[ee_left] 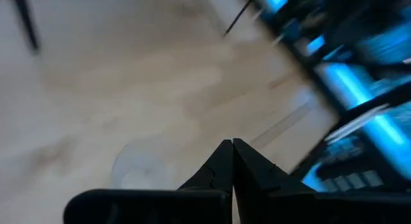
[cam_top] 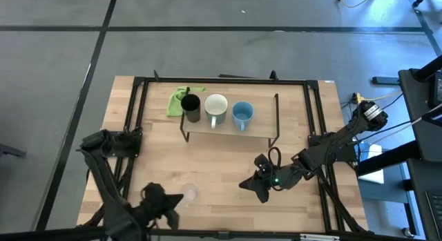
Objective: Stack small to large cups/mugs on shelf
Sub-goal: Put the transparent mug on the shelf
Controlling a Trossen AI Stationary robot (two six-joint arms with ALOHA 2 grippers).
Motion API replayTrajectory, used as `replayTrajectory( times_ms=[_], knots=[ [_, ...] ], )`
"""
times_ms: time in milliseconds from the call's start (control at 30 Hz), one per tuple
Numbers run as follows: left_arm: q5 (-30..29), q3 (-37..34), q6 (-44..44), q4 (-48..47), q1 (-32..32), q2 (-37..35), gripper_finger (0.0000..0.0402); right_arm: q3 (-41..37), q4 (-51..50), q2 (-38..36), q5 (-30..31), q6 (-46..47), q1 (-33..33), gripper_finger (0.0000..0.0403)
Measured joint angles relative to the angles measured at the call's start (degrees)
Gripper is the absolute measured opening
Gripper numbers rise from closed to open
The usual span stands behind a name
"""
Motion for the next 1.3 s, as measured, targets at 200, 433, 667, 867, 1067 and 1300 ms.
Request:
replayTrajectory(
  times_ms=[200,433,667,867,1067,1300],
  knots=[
    [-23.7,0.0,3.6,-2.5,-7.4,-3.0,0.0000,0.0,0.0,0.0,-2.3,-0.2,-1.2,0.0029],
    [4.7,0.0,9.4,0.1,-10.3,-6.8,0.0000,0.0,-0.7,0.0,-5.9,-0.9,-3.5,0.0029],
    [16.0,-3.2,17.9,0.1,-10.3,-7.0,0.0000,0.0,-0.7,0.0,-10.3,-1.5,-6.2,0.0029],
    [17.3,-15.9,17.9,7.0,-11.4,-6.9,0.0000,0.0,2.2,0.0,-5.8,1.7,-4.6,0.0029],
    [13.0,-27.8,24.8,22.0,-12.4,-6.9,0.0000,0.4,7.1,0.0,5.9,-3.5,1.6,0.0028],
    [10.0,-37.7,28.5,27.0,-12.6,-6.9,0.0000,5.2,6.3,0.0,15.7,-6.1,6.3,0.0028]
  ],
)
